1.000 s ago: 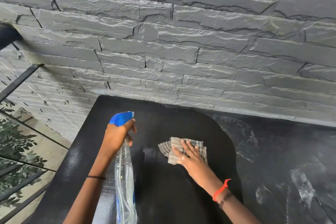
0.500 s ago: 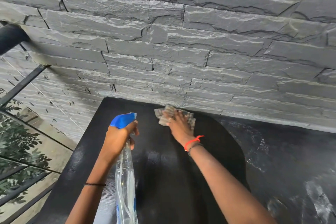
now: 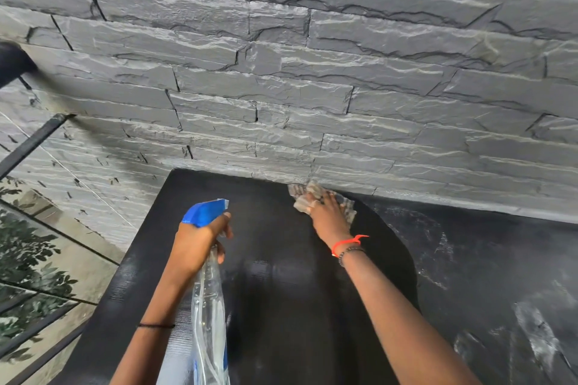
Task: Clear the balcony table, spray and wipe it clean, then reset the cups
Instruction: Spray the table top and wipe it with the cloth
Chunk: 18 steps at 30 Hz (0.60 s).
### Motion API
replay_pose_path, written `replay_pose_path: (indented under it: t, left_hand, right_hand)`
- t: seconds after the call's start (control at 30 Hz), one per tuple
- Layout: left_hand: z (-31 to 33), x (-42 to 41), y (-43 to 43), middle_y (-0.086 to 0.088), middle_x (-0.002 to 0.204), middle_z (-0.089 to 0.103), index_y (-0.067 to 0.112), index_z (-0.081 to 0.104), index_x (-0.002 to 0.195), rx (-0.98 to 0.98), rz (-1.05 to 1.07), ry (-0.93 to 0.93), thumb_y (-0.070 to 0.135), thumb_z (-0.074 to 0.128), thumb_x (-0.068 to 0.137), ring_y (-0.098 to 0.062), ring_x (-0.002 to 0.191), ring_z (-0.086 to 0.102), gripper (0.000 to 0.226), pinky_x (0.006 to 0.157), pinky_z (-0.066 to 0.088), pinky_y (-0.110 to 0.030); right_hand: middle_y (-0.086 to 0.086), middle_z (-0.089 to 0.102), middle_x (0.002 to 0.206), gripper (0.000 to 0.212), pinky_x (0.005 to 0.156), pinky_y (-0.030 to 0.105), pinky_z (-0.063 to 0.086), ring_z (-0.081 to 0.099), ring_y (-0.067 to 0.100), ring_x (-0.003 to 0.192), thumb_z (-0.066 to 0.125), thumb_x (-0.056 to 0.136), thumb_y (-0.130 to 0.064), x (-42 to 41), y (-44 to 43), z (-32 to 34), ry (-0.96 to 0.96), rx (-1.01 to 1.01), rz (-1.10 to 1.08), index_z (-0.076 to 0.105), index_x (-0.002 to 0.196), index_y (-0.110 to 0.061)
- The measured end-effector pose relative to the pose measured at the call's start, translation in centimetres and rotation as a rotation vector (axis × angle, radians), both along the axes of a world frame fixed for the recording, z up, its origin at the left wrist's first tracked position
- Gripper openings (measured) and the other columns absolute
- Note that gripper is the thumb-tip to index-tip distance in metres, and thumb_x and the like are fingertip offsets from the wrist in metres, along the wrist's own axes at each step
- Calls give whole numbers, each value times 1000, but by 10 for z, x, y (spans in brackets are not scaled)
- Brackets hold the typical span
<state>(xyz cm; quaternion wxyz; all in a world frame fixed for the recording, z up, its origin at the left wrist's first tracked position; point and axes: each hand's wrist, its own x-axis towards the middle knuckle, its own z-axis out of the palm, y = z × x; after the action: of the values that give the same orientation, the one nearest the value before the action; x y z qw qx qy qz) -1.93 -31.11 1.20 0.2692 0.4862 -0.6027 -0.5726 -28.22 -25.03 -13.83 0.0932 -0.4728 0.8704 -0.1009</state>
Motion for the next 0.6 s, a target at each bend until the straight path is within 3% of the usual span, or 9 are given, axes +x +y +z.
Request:
replay_pose_path:
  t: [0.13, 0.2, 0.37, 0.5, 0.6]
  left_hand:
    - [1, -2, 5, 1, 63, 59, 5, 52, 74, 13, -37, 17, 12, 56, 92, -18, 33, 43, 20, 40, 37, -18]
    - [1, -3, 6, 4, 61, 59, 5, 52, 76, 12, -49, 21, 13, 56, 93, -19, 33, 43, 19, 40, 38, -18]
    - [6, -6, 11, 1, 61, 61, 3, 53, 80, 15, -83, 41, 13, 56, 93, -19, 32, 43, 16, 40, 38, -20]
    - [12, -12, 18, 2, 62, 61, 4, 53, 79, 21, -108, 40, 14, 57, 92, -19, 33, 44, 17, 43, 40, -22]
    - [15, -17, 22, 0, 64, 62, 3, 54, 81, 15, -120, 30, 13, 58, 91, -20, 34, 44, 14, 48, 42, -25]
  right_hand:
    - [8, 27, 154, 68, 113, 48, 25, 25, 35, 140, 13, 79, -21, -90, 70, -50, 21, 102, -169, 34, 140, -42]
    - [9, 28, 153, 59, 115, 45, 22, 24, 37, 140, 25, 87, -17, -118, 90, -70, 7, 172, -184, 31, 141, -41]
    - [18, 28, 151, 61, 114, 47, 24, 27, 42, 136, 43, 86, -3, -62, 68, -12, 26, 117, -188, 37, 142, -26]
    - [18, 30, 151, 53, 117, 42, 21, 28, 39, 138, 48, 86, -3, 15, 47, 6, -7, 31, 74, 47, 137, -18]
    - [21, 24, 152, 56, 117, 45, 14, 20, 41, 141, 42, 89, -2, 71, 67, 20, -45, 73, 168, 41, 141, -23]
